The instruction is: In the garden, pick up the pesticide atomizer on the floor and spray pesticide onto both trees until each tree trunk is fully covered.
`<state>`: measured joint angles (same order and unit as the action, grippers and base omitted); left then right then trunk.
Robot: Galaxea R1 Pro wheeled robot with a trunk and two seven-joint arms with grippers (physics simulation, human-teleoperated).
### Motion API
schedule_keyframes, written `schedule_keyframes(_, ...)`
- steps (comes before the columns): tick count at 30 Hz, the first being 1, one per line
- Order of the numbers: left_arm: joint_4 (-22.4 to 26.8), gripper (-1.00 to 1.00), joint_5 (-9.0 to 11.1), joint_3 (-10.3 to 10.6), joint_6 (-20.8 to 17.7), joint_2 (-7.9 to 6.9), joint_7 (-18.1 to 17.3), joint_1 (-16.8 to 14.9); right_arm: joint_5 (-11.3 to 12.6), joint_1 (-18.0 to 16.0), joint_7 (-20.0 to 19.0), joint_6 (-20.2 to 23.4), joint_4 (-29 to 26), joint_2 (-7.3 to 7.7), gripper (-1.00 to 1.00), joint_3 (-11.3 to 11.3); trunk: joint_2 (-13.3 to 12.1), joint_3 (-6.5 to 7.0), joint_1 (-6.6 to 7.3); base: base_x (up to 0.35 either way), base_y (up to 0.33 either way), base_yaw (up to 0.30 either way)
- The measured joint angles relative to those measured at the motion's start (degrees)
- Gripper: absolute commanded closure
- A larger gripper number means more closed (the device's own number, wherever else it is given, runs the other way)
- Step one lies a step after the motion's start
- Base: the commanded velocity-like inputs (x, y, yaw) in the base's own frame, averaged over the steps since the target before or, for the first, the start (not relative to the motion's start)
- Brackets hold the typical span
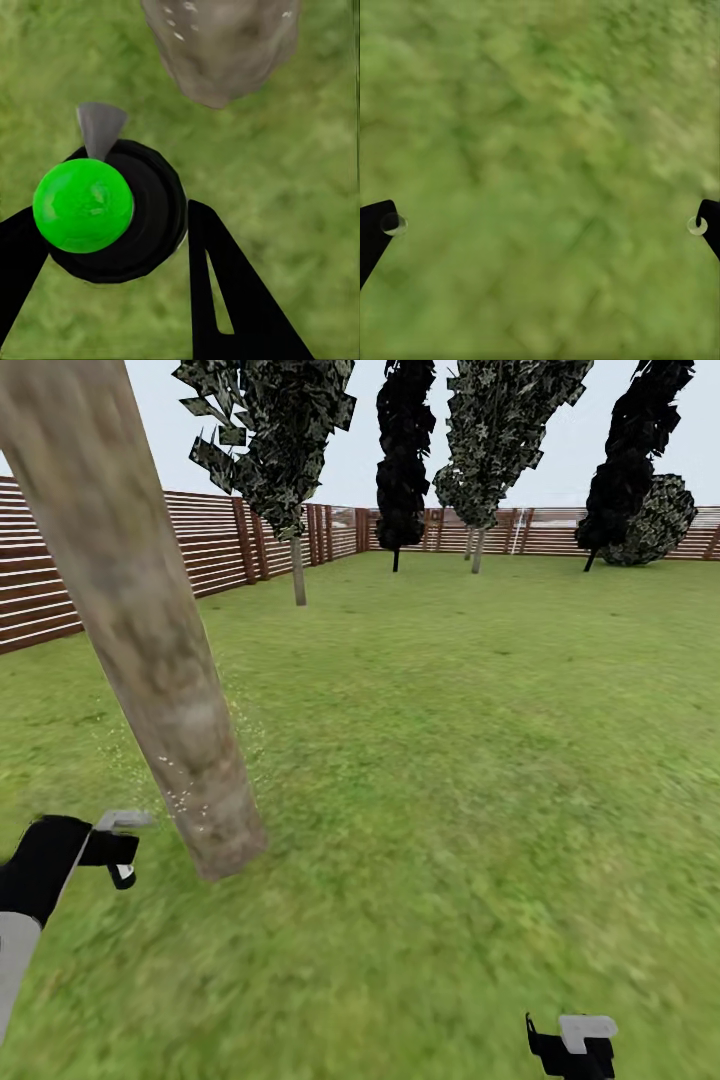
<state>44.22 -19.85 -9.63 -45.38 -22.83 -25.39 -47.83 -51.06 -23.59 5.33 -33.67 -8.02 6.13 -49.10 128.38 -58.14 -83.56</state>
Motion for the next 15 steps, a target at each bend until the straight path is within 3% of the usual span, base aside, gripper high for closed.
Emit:
schedule_keyframes(5, 2.4, 1.00, 0.2, 0.9, -0.1, 0.18, -7.5, -0.6, 0.0, 0.0, 0.0, 0.0, 0.0, 0.00, -1.00, 0.0, 0.0, 0.01, 0.00, 0.000, 0.000, 0.000)
schedule_keyframes(11, 7.3, 1.00, -0.7, 0.6, -1.4, -0.65, -8.9, -0.7, 0.0, 0.0, 0.0, 0.0, 0.0, 0.00, -1.00, 0.0, 0.0, 0.01, 0.00, 0.000, 0.000, 0.054)
schedule_keyframes(15, 15.0, 1.00, -0.2, 0.8, -8.9, -0.93, -9.0, -1.3, 0.0, 0.0, 0.0, 0.0, 0.0, 0.00, -1.00, 0.0, 0.0, 0.01, 0.01, 0.000, 0.000, 0.265)
